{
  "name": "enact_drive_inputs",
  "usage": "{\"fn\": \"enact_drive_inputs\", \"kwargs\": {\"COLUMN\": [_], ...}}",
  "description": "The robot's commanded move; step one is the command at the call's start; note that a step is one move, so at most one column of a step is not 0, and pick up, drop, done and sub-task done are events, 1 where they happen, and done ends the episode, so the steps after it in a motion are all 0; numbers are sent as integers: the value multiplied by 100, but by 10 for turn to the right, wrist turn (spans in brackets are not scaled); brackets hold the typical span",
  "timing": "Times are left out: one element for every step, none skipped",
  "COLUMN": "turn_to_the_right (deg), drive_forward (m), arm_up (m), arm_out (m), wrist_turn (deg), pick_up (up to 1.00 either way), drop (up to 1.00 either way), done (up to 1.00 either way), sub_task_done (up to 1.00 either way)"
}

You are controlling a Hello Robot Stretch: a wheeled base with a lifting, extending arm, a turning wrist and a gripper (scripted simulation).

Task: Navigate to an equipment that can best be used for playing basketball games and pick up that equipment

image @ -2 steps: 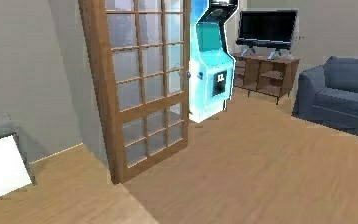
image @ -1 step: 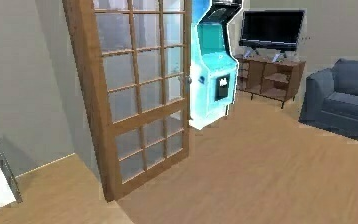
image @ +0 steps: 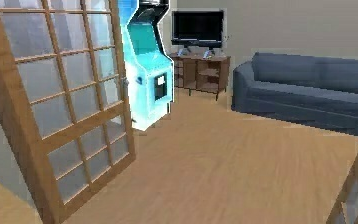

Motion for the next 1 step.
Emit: {"fn": "enact_drive_inputs", "kwargs": {"turn_to_the_right": [0], "drive_forward": [30], "arm_up": [0], "arm_out": [0], "wrist_turn": [0], "pick_up": [0], "drop": [0], "done": [0], "sub_task_done": [0]}}
